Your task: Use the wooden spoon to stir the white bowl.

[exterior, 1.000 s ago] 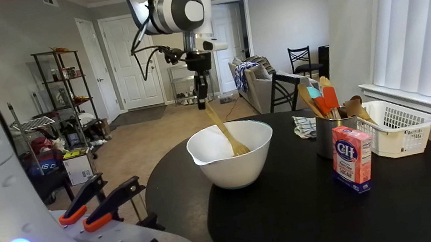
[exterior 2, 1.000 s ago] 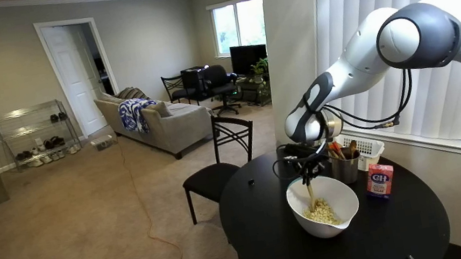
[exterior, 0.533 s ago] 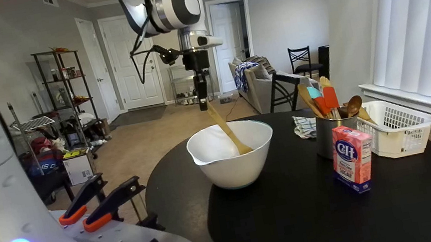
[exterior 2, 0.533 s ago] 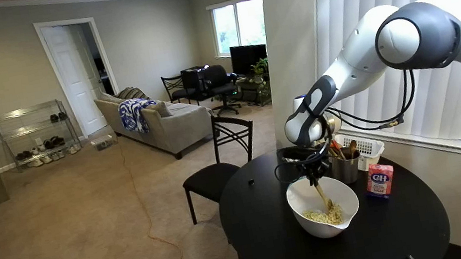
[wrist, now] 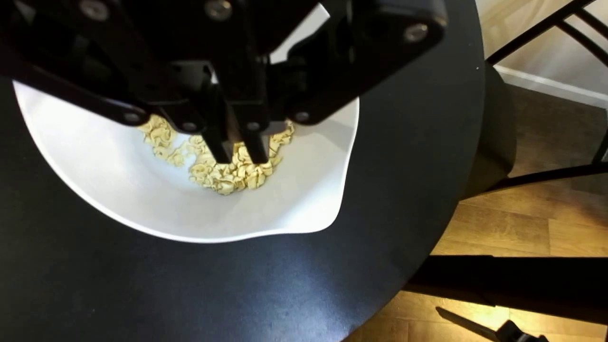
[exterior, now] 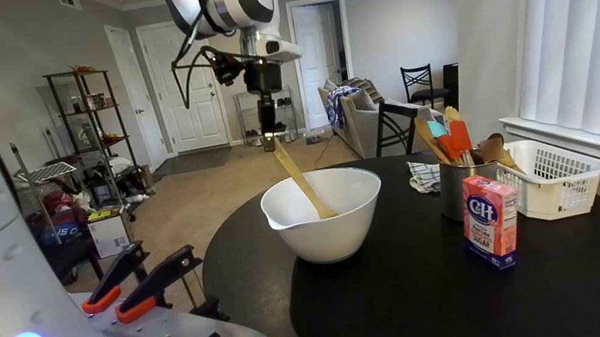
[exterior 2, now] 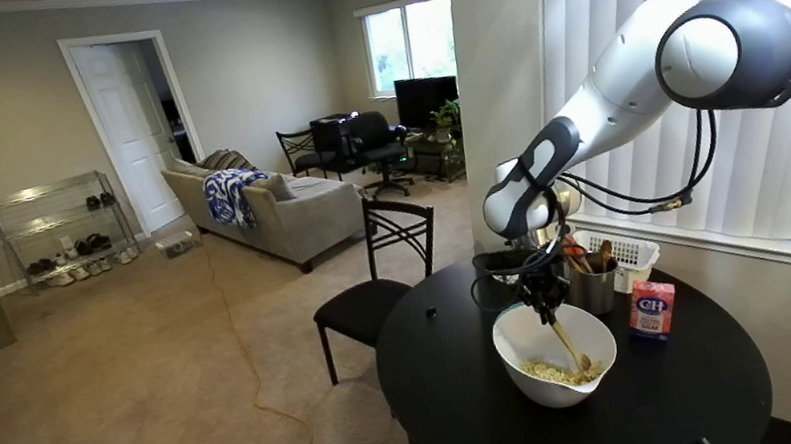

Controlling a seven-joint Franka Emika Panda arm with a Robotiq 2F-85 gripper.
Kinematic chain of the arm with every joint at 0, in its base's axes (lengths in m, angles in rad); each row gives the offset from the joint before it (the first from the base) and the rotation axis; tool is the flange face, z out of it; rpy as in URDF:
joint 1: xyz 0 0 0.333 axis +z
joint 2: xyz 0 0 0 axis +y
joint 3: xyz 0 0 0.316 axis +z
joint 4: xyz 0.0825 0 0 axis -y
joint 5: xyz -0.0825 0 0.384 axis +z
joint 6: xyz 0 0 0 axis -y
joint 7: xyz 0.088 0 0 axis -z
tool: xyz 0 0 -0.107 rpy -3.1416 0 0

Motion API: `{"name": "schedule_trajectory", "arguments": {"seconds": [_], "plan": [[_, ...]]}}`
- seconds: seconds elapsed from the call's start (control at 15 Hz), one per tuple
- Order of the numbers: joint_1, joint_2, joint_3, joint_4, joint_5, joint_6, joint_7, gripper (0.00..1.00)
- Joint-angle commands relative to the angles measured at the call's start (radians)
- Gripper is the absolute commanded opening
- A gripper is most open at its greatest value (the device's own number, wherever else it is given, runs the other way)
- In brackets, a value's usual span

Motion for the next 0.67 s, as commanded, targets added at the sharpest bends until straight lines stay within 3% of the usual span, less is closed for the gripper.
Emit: {"name": "schedule_trajectory", "arguments": {"seconds": [0.0, 0.6], "plan": [[-0.074, -0.021, 0.078, -0.005, 0.112, -0.051, -0.127, 0.06], [-0.134, -0.014, 0.123, 0.006, 0.352, -0.057, -0.284, 0.06]]}}
